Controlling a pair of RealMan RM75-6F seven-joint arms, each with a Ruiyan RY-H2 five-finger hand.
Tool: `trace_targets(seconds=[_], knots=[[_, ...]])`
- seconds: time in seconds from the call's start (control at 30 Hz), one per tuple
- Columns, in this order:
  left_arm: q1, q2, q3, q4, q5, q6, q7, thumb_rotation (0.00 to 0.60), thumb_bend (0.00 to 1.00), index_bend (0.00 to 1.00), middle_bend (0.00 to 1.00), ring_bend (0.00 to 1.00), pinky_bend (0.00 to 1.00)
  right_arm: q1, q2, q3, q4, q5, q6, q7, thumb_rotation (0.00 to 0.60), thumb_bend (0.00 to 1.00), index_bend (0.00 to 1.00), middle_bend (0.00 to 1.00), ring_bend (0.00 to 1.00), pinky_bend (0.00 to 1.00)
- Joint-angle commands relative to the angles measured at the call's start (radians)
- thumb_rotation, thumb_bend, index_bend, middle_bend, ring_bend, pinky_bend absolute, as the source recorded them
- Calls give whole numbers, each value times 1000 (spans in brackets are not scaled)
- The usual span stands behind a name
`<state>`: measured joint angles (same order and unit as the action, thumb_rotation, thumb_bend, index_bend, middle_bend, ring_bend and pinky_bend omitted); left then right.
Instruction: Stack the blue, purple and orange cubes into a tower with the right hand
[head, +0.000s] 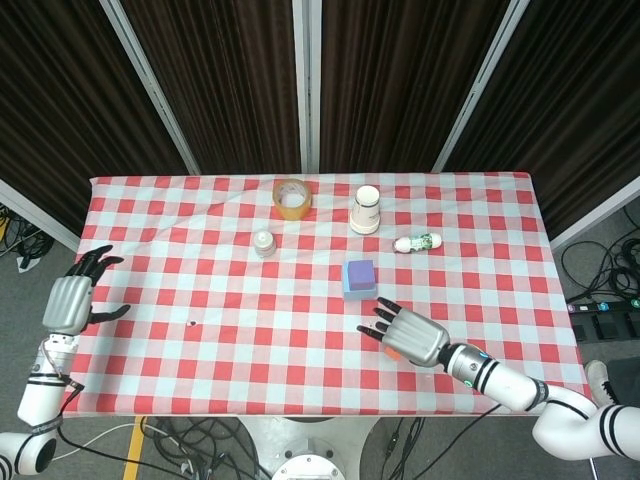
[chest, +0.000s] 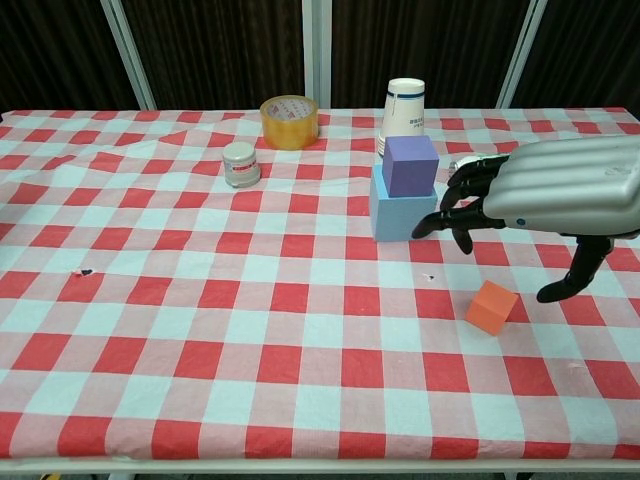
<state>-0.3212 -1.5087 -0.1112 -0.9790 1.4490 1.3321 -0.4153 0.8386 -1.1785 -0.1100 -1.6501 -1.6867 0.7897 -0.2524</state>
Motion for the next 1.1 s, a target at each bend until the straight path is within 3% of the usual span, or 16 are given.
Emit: trace_targets(seconds=[0.03, 0.47, 1.1], knots=[[0, 0, -1, 0, -2, -1, 1, 600, 111, 307, 240, 163, 288, 11, -18, 0, 22, -16, -14, 19, 600, 60, 91, 336, 111, 69], [1, -2, 0, 8, -6, -5, 5, 600, 111, 307, 240, 163, 289, 24, -77, -24, 127, -51, -42, 71, 600, 76, 113, 355, 111, 68], [1, -5, -2, 16, -11, -10, 9, 600, 110, 307, 240, 163, 288, 46, -138, -36, 197, -72, -55, 135, 600, 99, 146, 395, 129, 63]])
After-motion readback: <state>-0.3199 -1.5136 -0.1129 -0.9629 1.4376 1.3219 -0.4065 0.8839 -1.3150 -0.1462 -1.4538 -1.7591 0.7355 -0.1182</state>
